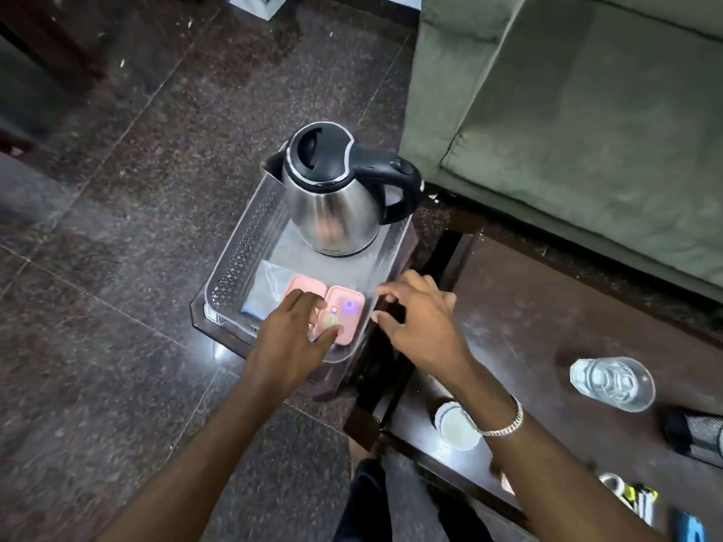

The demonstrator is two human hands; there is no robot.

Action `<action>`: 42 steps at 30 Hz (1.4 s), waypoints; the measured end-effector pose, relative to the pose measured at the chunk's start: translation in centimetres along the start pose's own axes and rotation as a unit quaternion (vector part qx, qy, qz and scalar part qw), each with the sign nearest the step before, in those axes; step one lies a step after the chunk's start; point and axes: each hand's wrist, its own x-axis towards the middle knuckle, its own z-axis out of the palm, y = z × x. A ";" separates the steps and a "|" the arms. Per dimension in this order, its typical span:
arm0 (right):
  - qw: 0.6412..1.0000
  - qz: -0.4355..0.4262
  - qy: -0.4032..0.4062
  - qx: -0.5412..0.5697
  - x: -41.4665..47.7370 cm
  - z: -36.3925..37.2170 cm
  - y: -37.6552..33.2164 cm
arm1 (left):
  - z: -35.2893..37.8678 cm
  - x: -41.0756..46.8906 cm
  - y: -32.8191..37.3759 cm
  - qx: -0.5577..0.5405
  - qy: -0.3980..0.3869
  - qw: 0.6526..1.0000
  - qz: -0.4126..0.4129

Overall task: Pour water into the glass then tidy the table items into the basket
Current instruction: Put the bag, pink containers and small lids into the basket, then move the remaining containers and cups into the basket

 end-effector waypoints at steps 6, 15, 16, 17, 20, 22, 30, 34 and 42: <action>0.993 0.048 0.028 0.108 -5.9 -6.3 7.2 | 1.0 -2.1 4.3 -0.049 -0.038 0.990 0.124; 0.985 0.162 -0.041 0.047 -19.9 -9.8 18.6 | 14.9 -5.8 8.9 0.009 -0.243 0.956 0.164; 0.983 0.172 -0.062 0.034 -21.0 -9.5 19.3 | 16.1 -6.1 9.1 0.011 -0.260 0.953 0.157; 0.980 0.180 -0.085 0.014 -22.2 -9.2 20.1 | 17.4 -6.4 9.4 0.010 -0.275 0.949 0.151; 0.974 0.151 -0.141 -0.088 -25.2 -7.2 21.8 | 20.3 -7.5 9.4 0.014 -0.294 0.948 0.119; 0.970 0.132 -0.160 -0.127 -26.8 -5.7 22.3 | 21.6 -8.0 9.2 0.014 -0.297 0.950 0.097; 0.970 0.107 -0.137 -0.169 -29.0 -2.7 23.7 | 23.6 -9.3 8.9 -0.012 -0.239 0.964 0.121; 0.971 0.105 -0.137 -0.165 -29.4 -2.4 22.9 | 23.4 -10.0 8.5 -0.027 -0.232 0.964 0.127; 0.987 0.091 -0.050 -0.125 -26.1 -6.6 18.9 | 19.7 -9.8 10.3 -0.102 -0.170 0.973 0.118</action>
